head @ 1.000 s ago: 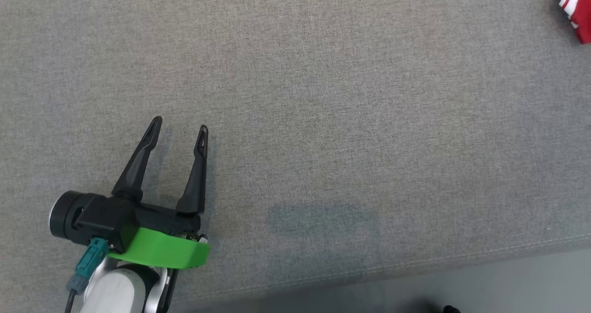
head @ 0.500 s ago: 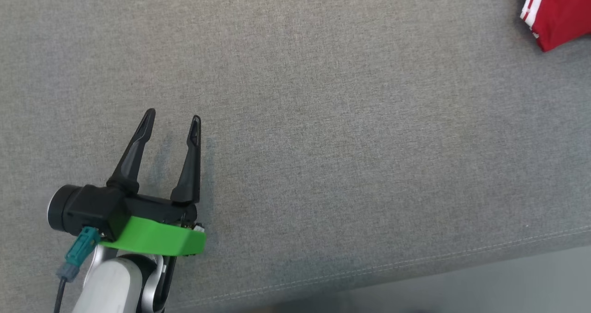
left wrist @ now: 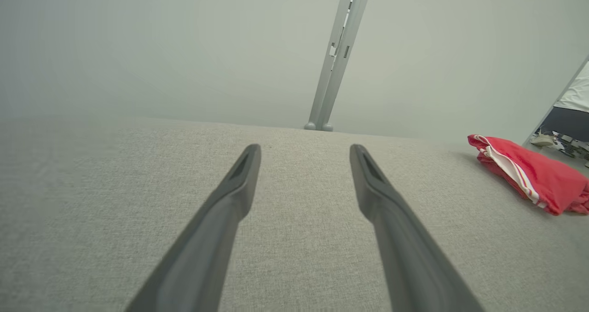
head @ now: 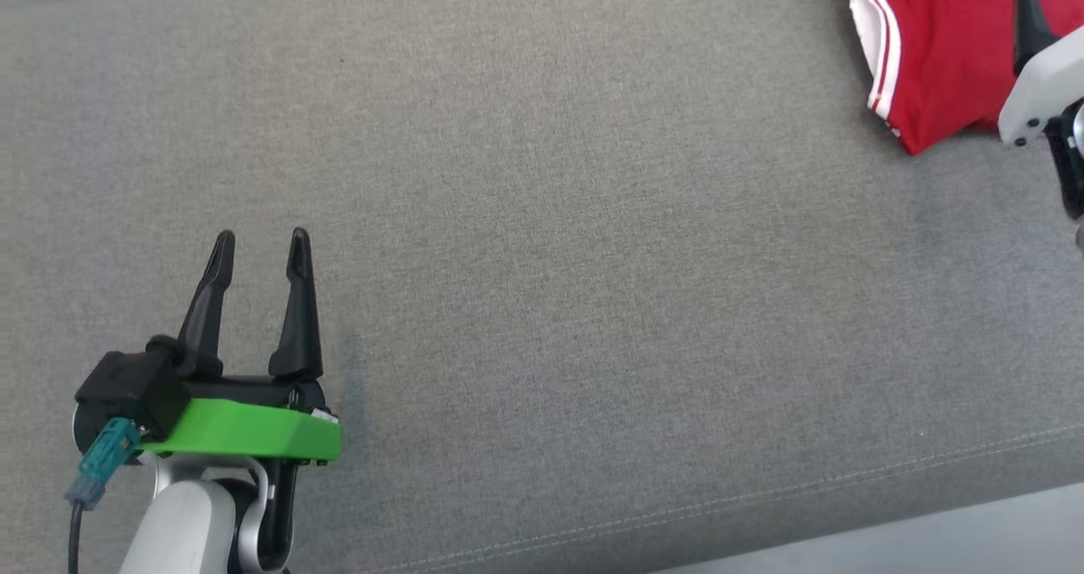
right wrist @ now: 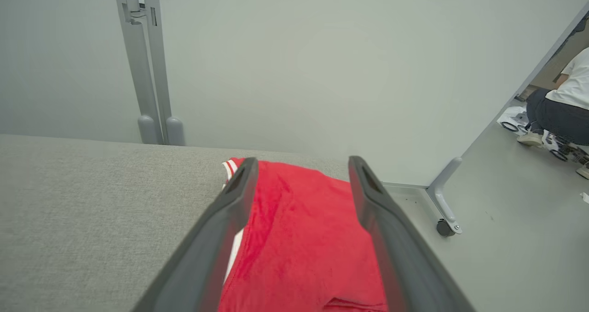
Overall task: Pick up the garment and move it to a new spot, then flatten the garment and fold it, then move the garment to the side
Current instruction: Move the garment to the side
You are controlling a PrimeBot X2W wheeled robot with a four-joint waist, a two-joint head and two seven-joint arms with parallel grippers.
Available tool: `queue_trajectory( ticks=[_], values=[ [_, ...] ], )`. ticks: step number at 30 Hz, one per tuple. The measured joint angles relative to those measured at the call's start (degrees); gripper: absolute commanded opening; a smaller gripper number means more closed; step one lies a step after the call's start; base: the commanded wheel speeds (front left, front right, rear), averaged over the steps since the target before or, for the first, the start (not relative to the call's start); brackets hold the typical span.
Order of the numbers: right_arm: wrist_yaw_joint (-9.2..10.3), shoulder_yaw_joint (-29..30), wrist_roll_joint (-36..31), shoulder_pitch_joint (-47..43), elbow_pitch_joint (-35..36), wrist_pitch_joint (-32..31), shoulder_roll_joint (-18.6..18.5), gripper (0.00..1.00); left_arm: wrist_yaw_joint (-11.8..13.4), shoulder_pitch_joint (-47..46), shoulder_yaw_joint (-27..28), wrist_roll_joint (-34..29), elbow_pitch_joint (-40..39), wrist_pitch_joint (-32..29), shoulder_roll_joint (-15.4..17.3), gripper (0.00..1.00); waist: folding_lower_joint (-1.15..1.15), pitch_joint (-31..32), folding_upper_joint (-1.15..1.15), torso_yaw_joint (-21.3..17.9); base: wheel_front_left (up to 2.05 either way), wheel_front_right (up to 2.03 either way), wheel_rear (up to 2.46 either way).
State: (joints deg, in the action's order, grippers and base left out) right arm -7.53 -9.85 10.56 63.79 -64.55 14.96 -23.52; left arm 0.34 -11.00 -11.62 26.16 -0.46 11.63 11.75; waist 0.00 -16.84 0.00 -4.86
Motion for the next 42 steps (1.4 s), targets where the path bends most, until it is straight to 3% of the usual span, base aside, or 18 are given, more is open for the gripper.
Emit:
queue_trajectory(
  ticks=[7, 13, 23, 31, 42],
  values=[
    [0.0, 2.35, 8.13, -12.99, 12.91, 0.1, 1.74, 1.0, 2.65, 3.53, 1.32, -0.33, 3.69, 0.08, 0.41, 1.0, 0.0, 5.87, 0.0, 0.58, 0.0, 0.0, 0.0],
    [0.0, 7.77, 6.71, -26.24, 24.16, 0.1, 3.57, 1.0, 4.8, 7.19, 2.89, 0.33, 4.24, 1.07, 0.12, 1.0, 0.0, 10.16, 0.0, 1.75, 0.0, 0.0, 0.0],
    [0.01, 13.54, -3.05, -43.4, 42.79, 0.1, 16.13, 1.0, 6.22, 12.35, 3.82, -0.07, 6.23, 1.91, 0.62, 1.0, 0.0, 14.91, 0.0, 3.86, 0.0, 0.0, 0.0],
    [0.01, 12.14, -5.11, -51.98, 49.94, -0.16, 20.46, 1.0, 6.39, 15.0, 3.66, -0.04, 6.34, 2.52, -0.09, 1.0, 0.0, 16.57, 0.0, 4.96, 0.0, 0.0, 0.0],
    [0.01, 9.36, -0.79, -58.04, 53.63, -0.13, 20.69, 1.0, 6.81, 15.94, 2.11, -0.9, 4.85, 2.83, -1.36, 1.0, 0.0, 16.48, 0.0, 6.3, 0.0, 0.0, 0.0]
  ],
)
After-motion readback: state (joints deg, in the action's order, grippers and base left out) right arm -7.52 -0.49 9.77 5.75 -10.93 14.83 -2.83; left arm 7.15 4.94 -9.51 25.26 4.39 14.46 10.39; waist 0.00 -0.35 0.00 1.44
